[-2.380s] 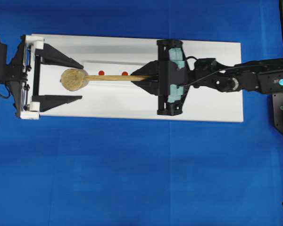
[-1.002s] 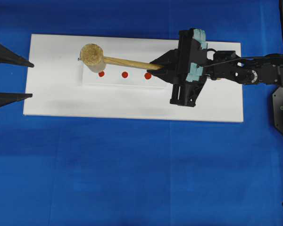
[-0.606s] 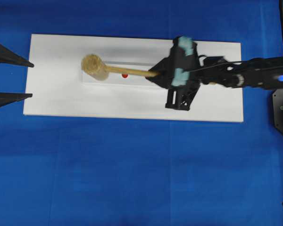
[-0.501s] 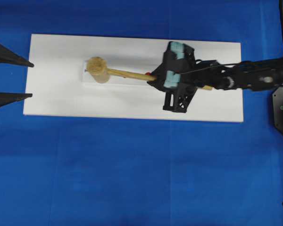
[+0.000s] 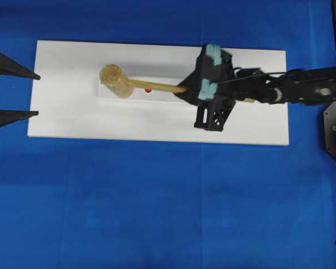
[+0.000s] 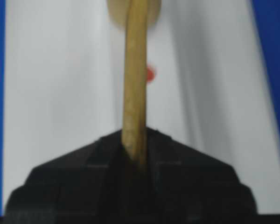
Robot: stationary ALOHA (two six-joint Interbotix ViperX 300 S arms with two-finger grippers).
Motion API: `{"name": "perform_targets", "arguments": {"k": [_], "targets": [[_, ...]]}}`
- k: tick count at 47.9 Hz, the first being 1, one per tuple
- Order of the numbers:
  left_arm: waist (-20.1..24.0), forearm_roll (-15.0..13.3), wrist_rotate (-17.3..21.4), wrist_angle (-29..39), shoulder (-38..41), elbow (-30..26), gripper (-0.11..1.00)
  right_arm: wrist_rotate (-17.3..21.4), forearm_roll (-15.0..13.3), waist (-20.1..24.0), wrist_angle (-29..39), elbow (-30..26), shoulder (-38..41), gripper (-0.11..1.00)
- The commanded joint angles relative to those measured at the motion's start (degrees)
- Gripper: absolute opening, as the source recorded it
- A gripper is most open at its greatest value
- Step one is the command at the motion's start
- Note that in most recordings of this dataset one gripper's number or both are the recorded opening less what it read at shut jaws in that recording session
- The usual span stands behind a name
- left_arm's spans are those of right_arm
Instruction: Hit the mark with a hammer.
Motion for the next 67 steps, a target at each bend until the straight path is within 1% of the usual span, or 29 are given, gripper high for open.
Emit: {"name": "perform_targets", "arguments": {"k": [1, 10, 16, 23, 32, 37, 41, 44, 46, 50, 58, 63, 67], "targets": [[0.1, 0.1, 0.1, -0.5, 0.3, -0.6, 0.79, -0.1, -0.5, -0.1, -1.8, -0.7, -5.5, 0.02], [0.1, 0.0, 0.1, -0.5, 0.2, -0.6, 0.79, -0.4, -0.8, -0.1, -1.8, 3.3, -12.9, 0.02], [0.1, 0.0, 0.1, -0.6, 0.2, -0.5, 0.79, 0.2, -0.5, 0.0, -1.8, 6.5, -15.6, 0.02], [0.1, 0.0, 0.1, -0.5, 0.1, -0.6, 0.79, 0.4, -0.3, 0.2, -1.8, 8.0, -17.5, 0.02], [0.0, 0.1, 0.1, -0.5, 0.2, -0.6, 0.79, 0.4, -0.2, 0.2, -2.5, 8.4, -17.2, 0.02], [0.1, 0.1, 0.0, -0.6, 0.2, -0.6, 0.79, 0.4, 0.2, 0.2, -2.3, 8.9, -15.5, 0.02], [0.1, 0.1, 0.0, -0.5, 0.2, -0.6, 0.79, 0.6, 0.8, 0.2, -2.1, 9.7, -11.7, 0.02], [0.1, 0.0, 0.1, -0.6, 0.1, -0.5, 0.79, 0.9, 2.5, 0.2, -1.1, 9.9, -7.5, 0.02], [0.1, 0.0, 0.0, -0.7, 0.1, -0.6, 0.79, 1.0, 3.1, 0.3, 0.1, 9.8, -5.4, 0.02], [0.1, 0.1, 0.1, -1.0, 0.1, -0.6, 0.79, 1.1, 3.6, 0.3, 1.1, 9.8, -3.7, 0.02], [0.1, 0.0, 0.0, -1.1, 0.0, -0.6, 0.79, 1.0, 3.5, 0.3, -1.7, 10.0, -5.6, 0.02], [0.1, 0.1, 0.0, -1.1, 0.1, -0.6, 0.79, 0.6, 3.4, 0.2, -3.7, 10.5, -8.5, 0.02], [0.1, 0.1, 0.0, -1.1, 0.0, -0.6, 0.79, 0.5, 3.3, 0.3, -5.2, 11.3, -12.4, 0.02]]}}
